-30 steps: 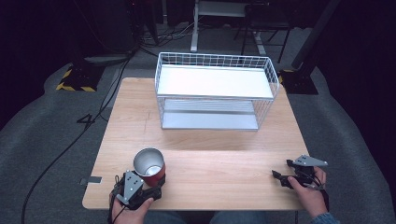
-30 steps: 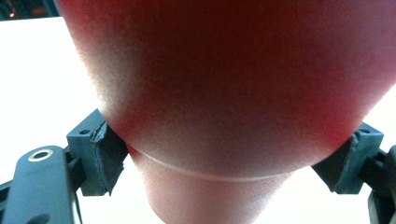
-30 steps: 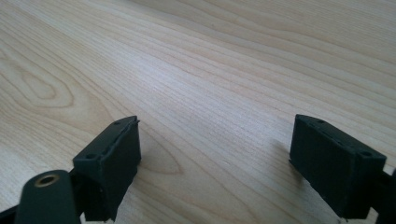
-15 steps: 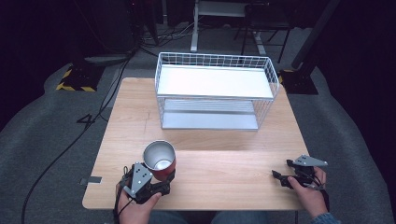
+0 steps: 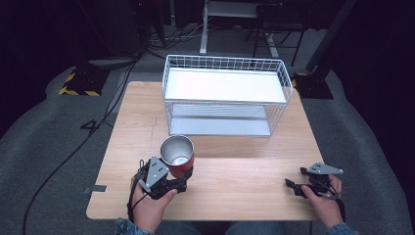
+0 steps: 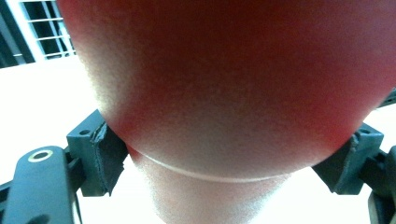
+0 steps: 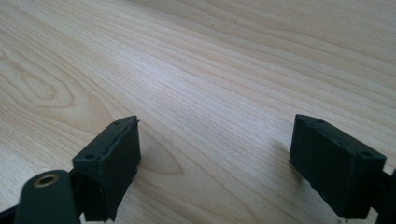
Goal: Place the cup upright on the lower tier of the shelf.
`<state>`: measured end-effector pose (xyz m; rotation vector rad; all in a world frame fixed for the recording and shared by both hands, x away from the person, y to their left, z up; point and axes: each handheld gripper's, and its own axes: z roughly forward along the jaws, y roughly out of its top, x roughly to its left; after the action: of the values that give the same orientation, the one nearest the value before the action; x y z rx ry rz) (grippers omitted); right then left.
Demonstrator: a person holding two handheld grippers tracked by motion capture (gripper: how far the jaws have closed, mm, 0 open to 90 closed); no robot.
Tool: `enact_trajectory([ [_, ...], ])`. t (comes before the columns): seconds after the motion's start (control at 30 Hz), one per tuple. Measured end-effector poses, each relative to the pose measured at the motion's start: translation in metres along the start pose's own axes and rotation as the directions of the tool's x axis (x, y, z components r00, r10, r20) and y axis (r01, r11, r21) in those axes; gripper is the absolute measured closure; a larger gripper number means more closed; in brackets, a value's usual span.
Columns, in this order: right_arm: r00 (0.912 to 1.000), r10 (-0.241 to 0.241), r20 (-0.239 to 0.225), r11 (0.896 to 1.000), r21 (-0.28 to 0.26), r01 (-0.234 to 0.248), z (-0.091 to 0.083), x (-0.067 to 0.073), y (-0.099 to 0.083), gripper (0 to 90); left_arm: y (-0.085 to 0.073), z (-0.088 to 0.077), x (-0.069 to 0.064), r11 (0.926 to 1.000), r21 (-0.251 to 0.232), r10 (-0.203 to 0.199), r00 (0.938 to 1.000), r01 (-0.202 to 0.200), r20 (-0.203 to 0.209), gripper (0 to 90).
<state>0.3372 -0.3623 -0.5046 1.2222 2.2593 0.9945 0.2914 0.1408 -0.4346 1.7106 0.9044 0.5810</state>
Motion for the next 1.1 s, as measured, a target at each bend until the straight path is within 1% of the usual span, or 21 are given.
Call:
enact_trajectory([
  [0.03, 1.0, 0.0, 0.0, 1.0, 0.0, 0.0, 0.0, 0.0, 0.0, 16.3, 0.003, 0.005, -0.001, 1.0, 0.0, -0.004, 0.9999, 0.004, 0.013, 16.8],
  [0.13, 1.0, 0.0, -0.002, 1.0, 0.0, 0.0, 0.0, 0.0, 0.0, 16.3, 0.006, 0.009, -0.001, 1.0, 0.0, 0.0, 0.9998, 0.0, 0.022, 16.8],
  [0.3, 1.0, 0.0, 0.0, 1.0, 0.0, 0.0, 0.0, 0.0, 0.0, 16.3, 0.013, 0.024, -0.005, 1.0, 0.007, -0.004, 0.9981, 0.003, 0.062, 16.8],
  [0.33, 1.0, 0.0, 0.0, 1.0, 0.0, 0.0, 0.0, 0.0, 0.0, 16.3, 0.013, 0.024, -0.005, 1.0, 0.007, -0.004, 0.9981, 0.003, 0.062, 16.8],
  [0.37, 1.0, 0.0, 0.0, 1.0, 0.0, 0.0, 0.0, 0.0, 0.0, 16.3, 0.015, 0.028, -0.006, 1.0, 0.009, 0.002, 0.9975, -0.003, 0.07, 16.8],
  [0.4, 1.0, 0.0, 0.0, 1.0, 0.0, 0.0, 0.0, 0.0, 0.0, 16.3, 0.016, 0.03, -0.007, 1.0, 0.008, -0.002, 0.9968, 0.002, 0.079, 16.8],
  [0.43, 1.0, 0.0, 0.001, 1.0, 0.0, 0.0, 0.0, 0.0, 0.0, 16.3, 0.018, 0.034, -0.007, 0.9999, 0.009, 0.005, 0.9962, -0.005, 0.086, 16.8],
  [0.5, 1.0, 0.0, 0.001, 1.0, 0.0, 0.0, 0.0, 0.0, 0.0, 16.2, 0.02, 0.039, -0.008, 0.9999, 0.007, 0.008, 0.9955, -0.009, 0.095, 16.8],
  [0.53, 1.0, 0.0, 0.0, 1.0, 0.0, 0.0, 0.0, 0.0, 0.0, 16.3, 0.023, 0.044, -0.01, 1.0, 0.006, 0.006, 0.9947, -0.007, 0.103, 16.8],
  [0.57, 1.0, 0.0, 0.0, 1.0, 0.0, 0.0, 0.0, 0.0, 0.0, 16.3, 0.023, 0.044, -0.01, 1.0, 0.006, 0.006, 0.9947, -0.007, 0.103, 16.8],
  [0.63, 1.0, 0.001, 0.001, 1.0, 0.0, -0.001, 0.0, 0.0, 0.0, 16.3, 0.026, 0.053, -0.012, 1.0, 0.009, -0.001, 0.9927, 0.0, 0.12, 16.8],
  [0.67, 1.0, 0.001, 0.001, 1.0, 0.0, -0.001, 0.0, 0.0, 0.0, 16.3, 0.026, 0.053, -0.012, 1.0, 0.009, -0.001, 0.9927, 0.0, 0.12, 16.7],
  [0.77, 1.0, 0.0, 0.001, 1.0, 0.0, 0.0, 0.0, 0.0, 0.0, 16.3, 0.028, 0.065, -0.013, 0.9999, 0.012, -0.003, 0.99, 0.001, 0.141, 16.8],
  [0.8, 1.0, 0.0, 0.001, 1.0, 0.0, 0.0, 0.0, 0.0, 0.0, 16.3, 0.029, 0.072, -0.014, 0.9999, 0.011, -0.003, 0.9886, 0.001, 0.151, 16.8],
  [0.87, 1.0, 0.0, 0.001, 1.0, 0.0, 0.0, 0.0, 0.0, 0.0, 16.3, 0.029, 0.075, -0.013, 0.9999, 0.012, 0.003, 0.9881, -0.005, 0.154, 16.7],
  [0.9, 1.0, 0.0, 0.001, 1.0, 0.0, 0.0, 0.0, 0.0, 0.0, 16.2, 0.029, 0.081, -0.013, 0.9999, 0.014, -0.005, 0.9877, 0.003, 0.156, 16.7],
  [0.93, 1.0, 0.0, 0.001, 1.0, 0.0, 0.0, 0.0, 0.0, 0.0, 16.2, 0.029, 0.081, -0.013, 0.9999, 0.014, -0.005, 0.9877, 0.003, 0.156, 16.7],
  [0.97, 1.0, 0.0, 0.0, 1.0, 0.0, 0.0, 0.0, 0.0, 0.0, 16.3, 0.03, 0.087, -0.012, 0.9998, 0.017, -0.01, 0.9871, 0.007, 0.16, 16.7],
  [1.0, 1.0, 0.0, 0.0, 1.0, 0.0, 0.0, 0.0, 0.0, 0.0, 16.3, 0.03, 0.087, -0.012, 0.9998, 0.017, -0.01, 0.9871, 0.007, 0.16, 16.7],
  [1.03, 1.0, 0.0, 0.001, 1.0, 0.0, 0.0, 0.0, 0.0, 0.0, 16.3, 0.03, 0.094, -0.011, 0.9999, 0.013, -0.012, 0.9868, 0.01, 0.162, 16.7],
  [1.1, 1.0, 0.0, 0.001, 1.0, 0.0, 0.0, 0.0, 0.0, 0.0, 16.3, 0.03, 0.098, -0.01, 0.9999, 0.008, -0.009, 0.9869, 0.008, 0.161, 16.7],
])
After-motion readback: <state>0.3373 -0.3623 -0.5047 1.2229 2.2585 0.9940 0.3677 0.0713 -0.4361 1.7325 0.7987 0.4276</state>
